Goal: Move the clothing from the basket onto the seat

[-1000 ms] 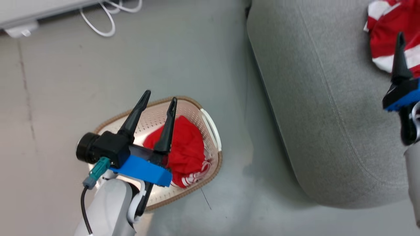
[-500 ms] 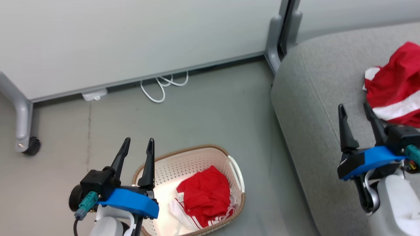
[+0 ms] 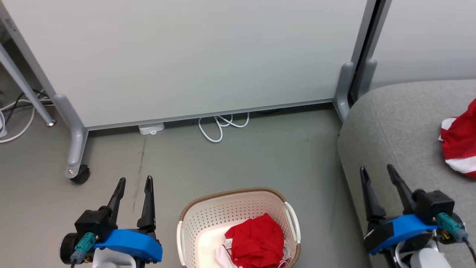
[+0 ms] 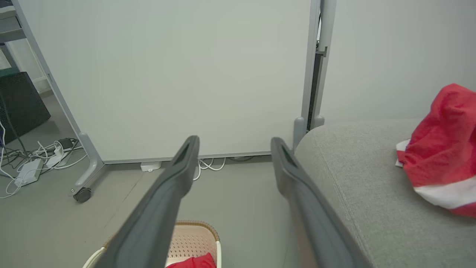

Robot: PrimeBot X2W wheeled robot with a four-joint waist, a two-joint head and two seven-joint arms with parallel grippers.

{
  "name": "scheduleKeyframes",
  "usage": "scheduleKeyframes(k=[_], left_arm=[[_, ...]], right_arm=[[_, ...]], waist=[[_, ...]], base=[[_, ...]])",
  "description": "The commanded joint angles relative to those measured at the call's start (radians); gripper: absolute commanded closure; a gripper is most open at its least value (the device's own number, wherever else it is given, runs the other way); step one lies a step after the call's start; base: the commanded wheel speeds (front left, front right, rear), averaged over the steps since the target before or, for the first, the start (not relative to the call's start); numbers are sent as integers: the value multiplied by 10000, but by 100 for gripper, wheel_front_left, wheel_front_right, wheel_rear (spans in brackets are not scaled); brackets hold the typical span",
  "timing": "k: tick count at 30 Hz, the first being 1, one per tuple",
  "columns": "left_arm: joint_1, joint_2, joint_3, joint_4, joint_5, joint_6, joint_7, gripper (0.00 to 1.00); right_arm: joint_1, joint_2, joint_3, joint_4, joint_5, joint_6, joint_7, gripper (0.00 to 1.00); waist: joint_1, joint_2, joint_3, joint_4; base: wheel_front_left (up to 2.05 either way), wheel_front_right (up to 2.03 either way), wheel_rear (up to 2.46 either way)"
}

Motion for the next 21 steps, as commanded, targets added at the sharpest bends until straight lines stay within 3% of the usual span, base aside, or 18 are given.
scheduleKeyframes(k=[1,21], left_arm=[[95,73,16,83,10,-23,-51,0],[122,86,-65,315,-53,-24,-51,0]], right_arm=[[291,95,57,-83,-12,1,46,0],[721,288,344,-433,121,1,355,0]], waist=[[3,-1,-101,112],[3,-1,-73,94]], base=[[0,0,0],[0,0,0]])
